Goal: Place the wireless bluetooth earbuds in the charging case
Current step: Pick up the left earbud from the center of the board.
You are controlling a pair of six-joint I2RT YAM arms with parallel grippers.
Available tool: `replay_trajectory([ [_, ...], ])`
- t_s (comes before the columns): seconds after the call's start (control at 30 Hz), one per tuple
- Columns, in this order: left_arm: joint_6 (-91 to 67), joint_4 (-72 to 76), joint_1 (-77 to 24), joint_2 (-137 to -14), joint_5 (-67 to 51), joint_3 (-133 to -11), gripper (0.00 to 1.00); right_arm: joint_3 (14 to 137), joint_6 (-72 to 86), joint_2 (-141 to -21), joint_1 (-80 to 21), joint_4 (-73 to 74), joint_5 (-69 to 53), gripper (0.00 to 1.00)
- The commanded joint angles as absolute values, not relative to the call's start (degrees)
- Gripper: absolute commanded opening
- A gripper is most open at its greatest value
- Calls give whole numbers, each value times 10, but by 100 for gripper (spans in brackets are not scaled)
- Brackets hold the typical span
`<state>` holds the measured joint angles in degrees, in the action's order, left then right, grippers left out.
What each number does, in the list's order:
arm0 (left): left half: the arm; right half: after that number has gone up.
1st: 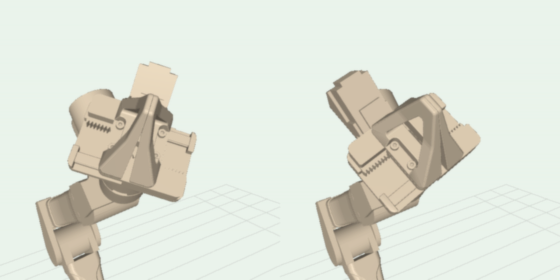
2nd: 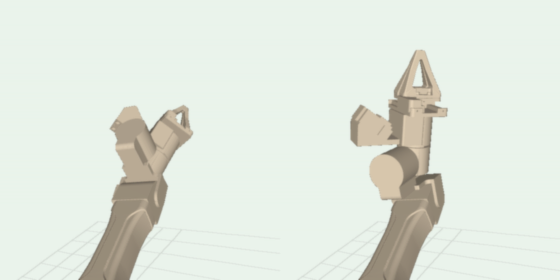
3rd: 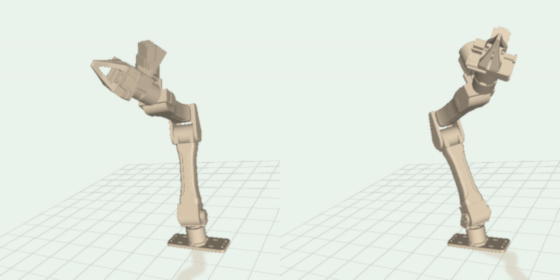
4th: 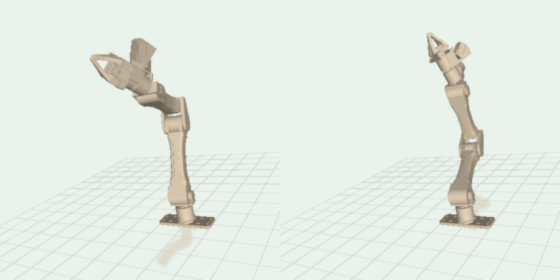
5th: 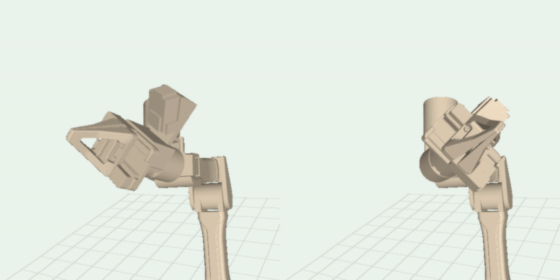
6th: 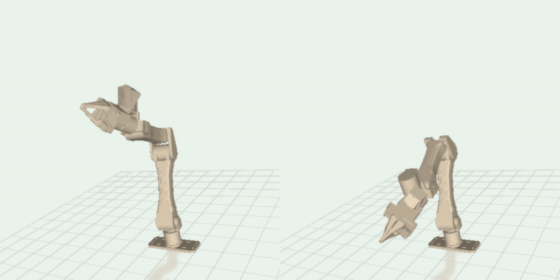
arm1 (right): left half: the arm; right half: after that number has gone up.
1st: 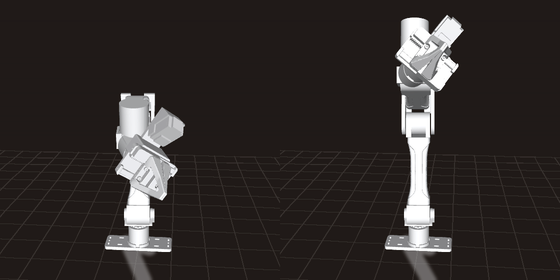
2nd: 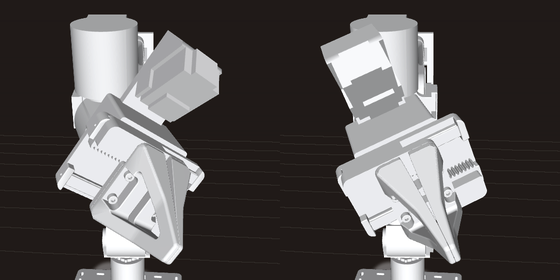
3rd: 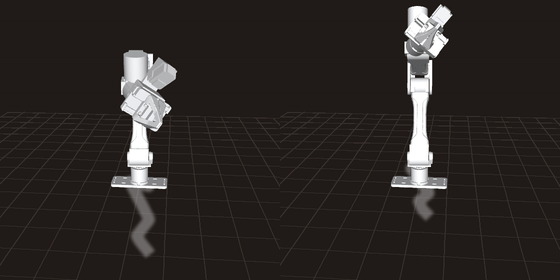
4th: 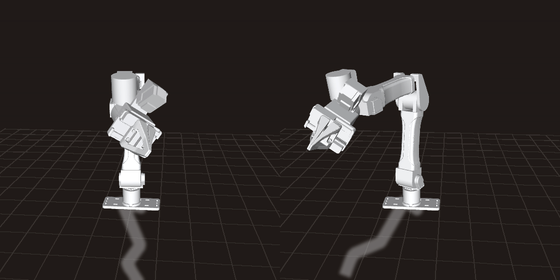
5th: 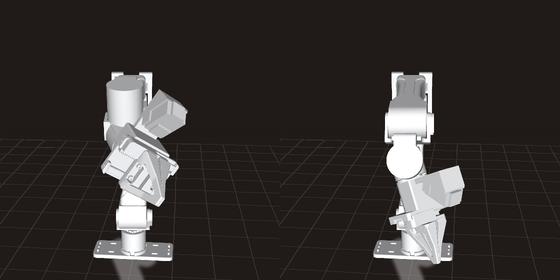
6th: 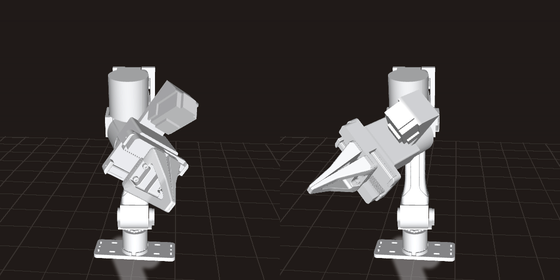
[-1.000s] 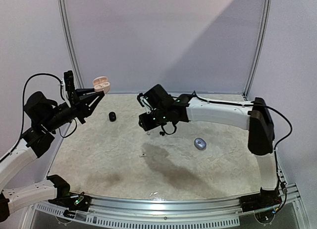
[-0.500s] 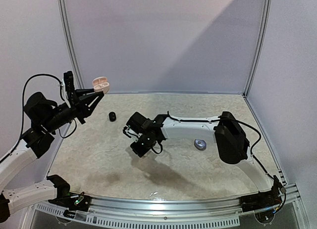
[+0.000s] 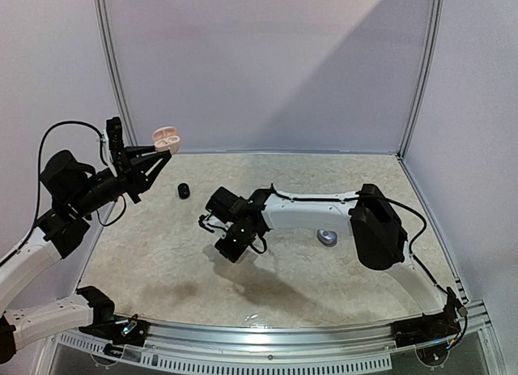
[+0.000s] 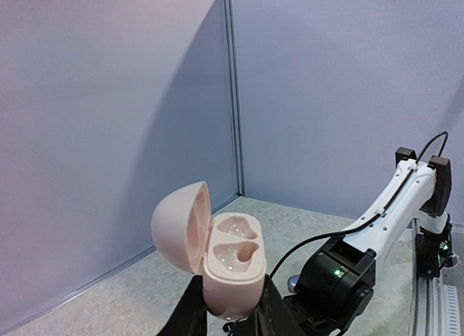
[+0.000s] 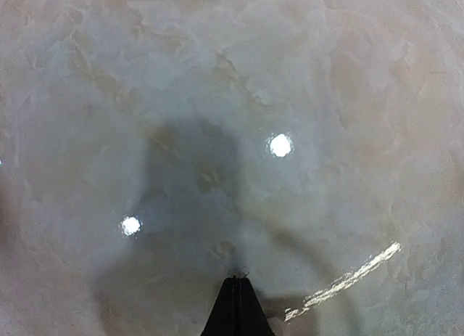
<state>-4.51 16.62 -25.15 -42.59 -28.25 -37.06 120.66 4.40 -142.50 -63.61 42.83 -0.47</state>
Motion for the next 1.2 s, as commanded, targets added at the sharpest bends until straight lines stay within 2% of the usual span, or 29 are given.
replay_trajectory([
  [0.0,-41,156,-245,-429,-291,-363,0,1173,-2,-1411,-654,517,34,0],
  [0.27,-42,158,-245,-432,-294,-363,0,1148,-14,-1380,-653,517,43,0],
  [0.5,-43,158,-245,-432,-297,-361,0,1133,-4,-1308,-652,415,-14,2],
  [0.57,-42,158,-245,-431,-298,-361,0,1118,19,-1287,-650,384,15,8],
  [0.67,-40,158,-245,-429,-298,-360,0,1113,53,-1277,-641,386,64,28],
  [0.73,-39,159,-244,-429,-299,-359,0,1134,80,-1296,-638,422,92,36],
  [0.93,-38,157,-244,-427,-300,-357,0,1242,111,-1380,-638,525,92,44],
  [0.97,-37,157,-244,-428,-301,-356,0,1247,115,-1390,-638,526,82,51],
  [1.03,-36,155,-245,-427,-301,-357,0,1250,121,-1398,-638,527,74,56],
  [1.17,-37,156,-244,-428,-302,-356,0,1251,134,-1408,-638,523,70,58],
])
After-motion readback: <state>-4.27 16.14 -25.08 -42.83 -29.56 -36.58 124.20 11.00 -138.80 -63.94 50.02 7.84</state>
